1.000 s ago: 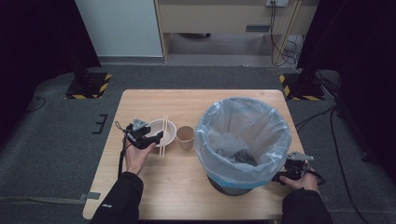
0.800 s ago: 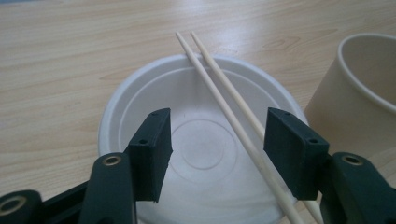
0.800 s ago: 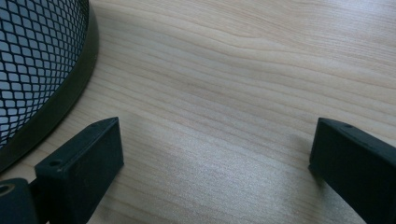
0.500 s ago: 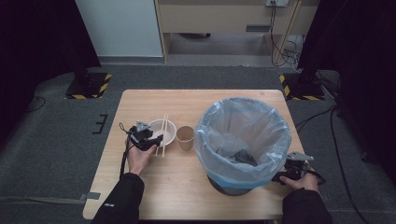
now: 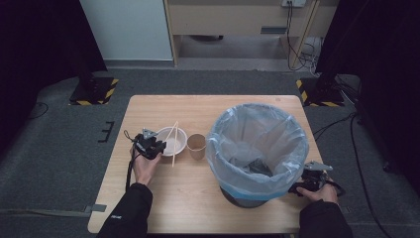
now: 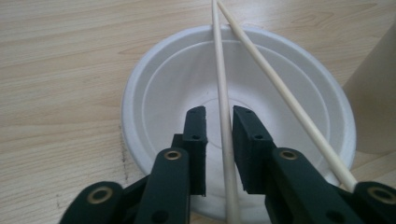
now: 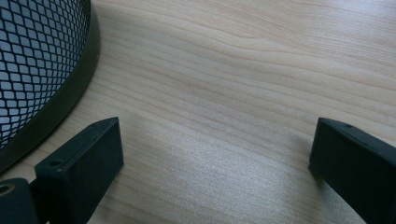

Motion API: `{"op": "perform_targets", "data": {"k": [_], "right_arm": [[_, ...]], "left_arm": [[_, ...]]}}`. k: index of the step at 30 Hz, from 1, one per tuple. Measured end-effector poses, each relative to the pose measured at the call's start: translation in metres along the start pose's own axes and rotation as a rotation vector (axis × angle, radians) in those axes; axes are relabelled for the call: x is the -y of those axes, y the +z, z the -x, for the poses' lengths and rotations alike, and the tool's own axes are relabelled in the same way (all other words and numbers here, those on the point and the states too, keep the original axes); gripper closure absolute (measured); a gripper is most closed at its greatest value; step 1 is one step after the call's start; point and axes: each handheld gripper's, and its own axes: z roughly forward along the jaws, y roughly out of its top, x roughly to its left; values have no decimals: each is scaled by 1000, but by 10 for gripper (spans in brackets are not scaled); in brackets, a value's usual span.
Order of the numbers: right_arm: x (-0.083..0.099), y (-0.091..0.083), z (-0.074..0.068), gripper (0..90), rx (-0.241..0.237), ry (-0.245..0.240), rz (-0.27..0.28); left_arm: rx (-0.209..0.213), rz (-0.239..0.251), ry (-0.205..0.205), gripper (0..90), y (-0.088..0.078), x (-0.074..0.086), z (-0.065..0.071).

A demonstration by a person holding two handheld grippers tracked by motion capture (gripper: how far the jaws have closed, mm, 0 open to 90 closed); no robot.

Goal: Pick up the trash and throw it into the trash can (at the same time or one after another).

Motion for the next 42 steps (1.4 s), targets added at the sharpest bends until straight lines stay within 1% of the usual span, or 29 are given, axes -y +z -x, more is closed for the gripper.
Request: {"op": "perform_targets", "data": {"k": [4, 8, 12, 15, 17, 19, 20, 23, 27, 33, 35, 42], "right_arm": [[0, 0, 0, 30, 0, -5, 1], [0, 0, 0, 31, 1, -7, 1], [0, 0, 0, 31, -1, -6, 1], [0, 0, 0, 31, -2, -5, 1], [0, 0, 0, 31, -2, -2, 1], [0, 1, 0, 31, -3, -8, 1], [0, 1, 0, 31, -3, -8, 1], [0, 1, 0, 30, -3, -9, 2], [0, 1, 0, 28, -3, -10, 1], [-1, 1, 0, 26, -4, -11, 0], [-1, 1, 0, 25, -5, -12, 0], [-1, 1, 0, 23, -5, -12, -3]], "left_arm": [[-10, -6, 4, 845, -1, 0, 0], [-18, -3, 10, 853, -2, 0, -1], [-20, 8, 9, 854, -4, 0, -2], [-15, 23, 0, 854, -7, -2, -3], [1, 42, -15, 854, -11, -4, -3], [9, 60, -11, 854, -16, -7, -2], [9, 60, -11, 854, -16, -7, -2], [12, 86, -4, 854, -23, -10, 0], [19, 138, -11, 854, -36, -15, 0], [35, 198, -19, 855, -50, -23, -2], [44, 215, -27, 854, -55, -25, -1], [64, 282, -31, 854, -72, -35, 1]]}}
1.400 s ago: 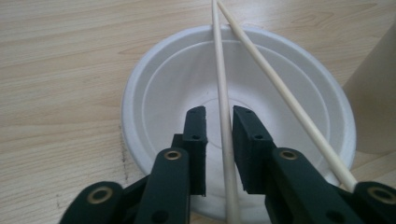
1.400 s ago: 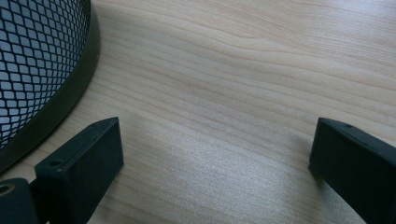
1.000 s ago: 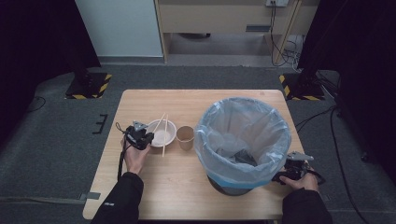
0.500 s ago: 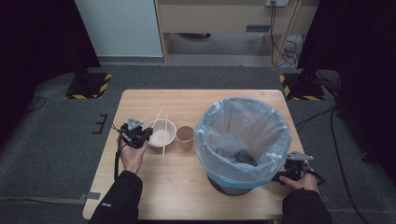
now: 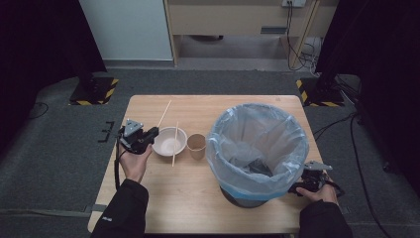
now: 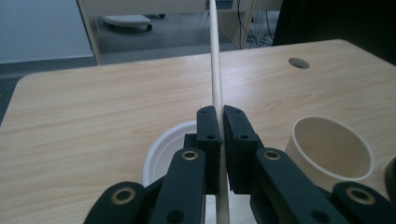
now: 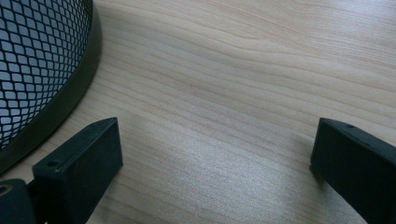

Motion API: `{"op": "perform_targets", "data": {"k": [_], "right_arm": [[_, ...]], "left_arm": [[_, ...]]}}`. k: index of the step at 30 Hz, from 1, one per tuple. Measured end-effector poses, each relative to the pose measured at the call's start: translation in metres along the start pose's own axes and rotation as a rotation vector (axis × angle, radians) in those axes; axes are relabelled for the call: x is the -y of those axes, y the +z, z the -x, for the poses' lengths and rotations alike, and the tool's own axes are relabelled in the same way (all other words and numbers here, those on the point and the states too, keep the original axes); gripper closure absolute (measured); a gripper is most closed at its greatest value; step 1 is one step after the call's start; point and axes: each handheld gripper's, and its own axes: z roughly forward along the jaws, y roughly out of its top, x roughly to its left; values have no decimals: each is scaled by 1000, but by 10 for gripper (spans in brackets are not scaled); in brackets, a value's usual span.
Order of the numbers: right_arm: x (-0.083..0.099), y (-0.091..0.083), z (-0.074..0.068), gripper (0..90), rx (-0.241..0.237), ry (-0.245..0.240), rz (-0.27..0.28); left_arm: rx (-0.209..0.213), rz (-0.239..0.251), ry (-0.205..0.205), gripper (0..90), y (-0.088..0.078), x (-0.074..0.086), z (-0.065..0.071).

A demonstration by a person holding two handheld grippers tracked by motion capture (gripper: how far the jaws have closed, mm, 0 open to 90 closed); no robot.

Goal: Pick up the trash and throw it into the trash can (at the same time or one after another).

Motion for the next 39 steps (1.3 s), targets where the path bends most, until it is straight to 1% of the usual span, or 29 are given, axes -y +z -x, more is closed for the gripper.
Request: {"op": "perform_targets", "data": {"k": [3, 4, 10, 14, 15, 16, 19, 28, 36, 37, 39], "right_arm": [[0, 0, 0, 18, -1, -2, 1], [0, 0, 0, 17, -2, -2, 0], [0, 0, 0, 13, -4, -4, -2], [0, 1, 0, 12, -4, -2, -1], [0, 1, 0, 12, -5, -2, -1], [0, 1, 0, 12, -5, -2, -1], [0, 1, 0, 12, -5, -2, -1], [0, 1, 0, 11, -5, -2, -1], [0, 1, 0, 12, -5, -2, -2], [0, 1, 0, 12, -5, -2, -2], [0, 1, 0, 12, -5, -2, -2]], "left_arm": [[10, 29, -3, 854, -6, -6, 2], [16, 46, -5, 855, -9, -10, 3], [39, 98, 0, 854, -21, -20, 5], [58, 134, -2, 854, -28, -27, 8], [69, 151, -3, 854, -31, -30, 10], [69, 151, -3, 854, -31, -30, 10], [89, 175, -1, 854, -35, -35, 14], [141, 244, 37, 854, -52, -52, 32], [171, 298, 53, 854, -64, -66, 41], [169, 305, 57, 854, -66, -67, 42], [180, 323, 60, 854, -69, -72, 46]]}}
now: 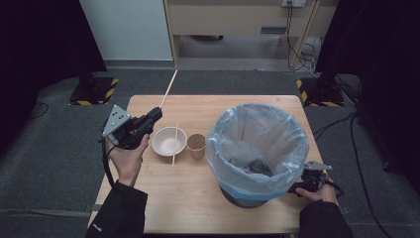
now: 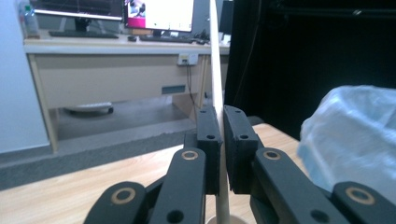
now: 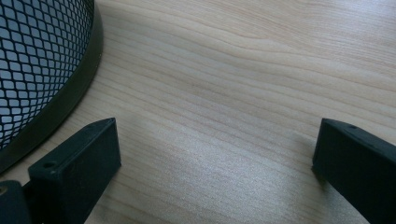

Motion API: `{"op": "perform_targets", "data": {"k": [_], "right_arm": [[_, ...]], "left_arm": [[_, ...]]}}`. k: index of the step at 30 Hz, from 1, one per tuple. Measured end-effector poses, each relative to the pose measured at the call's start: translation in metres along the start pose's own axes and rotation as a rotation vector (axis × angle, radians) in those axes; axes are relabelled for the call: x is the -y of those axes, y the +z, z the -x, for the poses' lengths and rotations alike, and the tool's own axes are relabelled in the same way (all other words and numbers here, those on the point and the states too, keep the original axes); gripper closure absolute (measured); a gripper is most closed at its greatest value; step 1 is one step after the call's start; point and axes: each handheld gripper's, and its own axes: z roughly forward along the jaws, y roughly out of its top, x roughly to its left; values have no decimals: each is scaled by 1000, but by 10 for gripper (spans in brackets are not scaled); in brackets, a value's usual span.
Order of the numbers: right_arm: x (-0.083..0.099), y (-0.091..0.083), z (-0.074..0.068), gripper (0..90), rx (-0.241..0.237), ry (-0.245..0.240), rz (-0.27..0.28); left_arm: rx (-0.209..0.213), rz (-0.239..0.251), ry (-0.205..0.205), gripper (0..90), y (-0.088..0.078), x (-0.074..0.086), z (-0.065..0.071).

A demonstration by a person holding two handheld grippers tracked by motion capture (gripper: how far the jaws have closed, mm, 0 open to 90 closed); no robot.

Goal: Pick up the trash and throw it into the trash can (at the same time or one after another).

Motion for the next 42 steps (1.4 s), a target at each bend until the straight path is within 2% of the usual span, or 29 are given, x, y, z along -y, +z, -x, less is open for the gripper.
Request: {"op": "perform_targets", "data": {"k": [2, 8, 21, 24, 36, 42], "right_arm": [[0, 0, 0, 11, 0, 0, 0], [0, 0, 0, 12, 0, 0, 0], [0, 0, 0, 12, 0, 0, 0], [0, 0, 0, 12, 0, 0, 0], [0, 0, 0, 11, 0, 0, 0], [0, 0, 0, 11, 0, 0, 0]], "left_arm": [[18, 12, -1, 854, 0, -5, 4], [41, 49, 42, 854, 1, -24, 18], [98, 97, 60, 854, 4, -46, 39], [121, 100, 67, 854, 10, -49, 49], [184, 101, 77, 854, 24, -52, 73], [239, 92, 88, 854, 38, -53, 93]]}}
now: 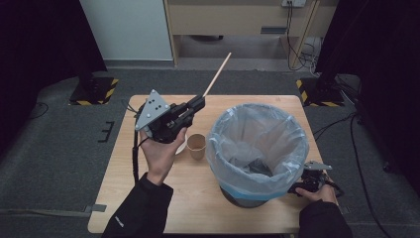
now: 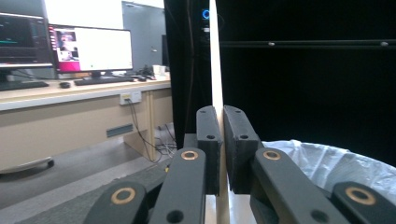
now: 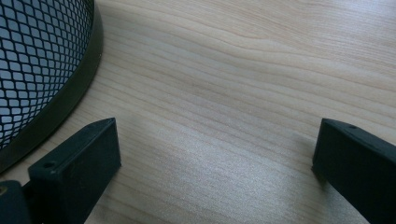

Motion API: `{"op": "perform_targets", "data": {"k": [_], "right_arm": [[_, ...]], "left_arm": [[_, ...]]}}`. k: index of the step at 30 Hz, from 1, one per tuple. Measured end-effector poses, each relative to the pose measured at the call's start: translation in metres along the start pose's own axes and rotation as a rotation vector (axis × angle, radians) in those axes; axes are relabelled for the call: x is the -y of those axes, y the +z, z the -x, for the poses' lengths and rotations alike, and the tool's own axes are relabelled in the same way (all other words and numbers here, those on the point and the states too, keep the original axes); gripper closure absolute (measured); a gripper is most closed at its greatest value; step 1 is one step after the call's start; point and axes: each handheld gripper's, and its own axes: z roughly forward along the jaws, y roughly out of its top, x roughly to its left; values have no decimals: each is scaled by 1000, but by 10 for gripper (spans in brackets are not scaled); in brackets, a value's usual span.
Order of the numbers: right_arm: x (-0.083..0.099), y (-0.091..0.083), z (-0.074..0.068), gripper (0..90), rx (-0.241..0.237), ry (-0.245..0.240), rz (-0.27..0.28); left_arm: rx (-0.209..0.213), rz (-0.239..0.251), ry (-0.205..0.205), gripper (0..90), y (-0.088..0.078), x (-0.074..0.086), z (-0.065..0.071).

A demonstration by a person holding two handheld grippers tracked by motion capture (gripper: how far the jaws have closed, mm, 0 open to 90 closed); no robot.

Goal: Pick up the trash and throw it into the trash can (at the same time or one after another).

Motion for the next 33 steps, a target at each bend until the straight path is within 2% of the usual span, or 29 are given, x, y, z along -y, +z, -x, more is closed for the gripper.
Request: {"op": "perform_targets", "data": {"k": [11, 23, 33], "right_arm": [[0, 0, 0, 11, 0, 0, 0], [0, 0, 0, 12, 0, 0, 0], [0, 0, 0, 11, 0, 0, 0]], "left_arm": [[75, -7, 0, 854, 26, 3, 24], [153, -46, -11, 854, 50, 15, 47], [197, -71, -21, 853, 61, 22, 55]]}}
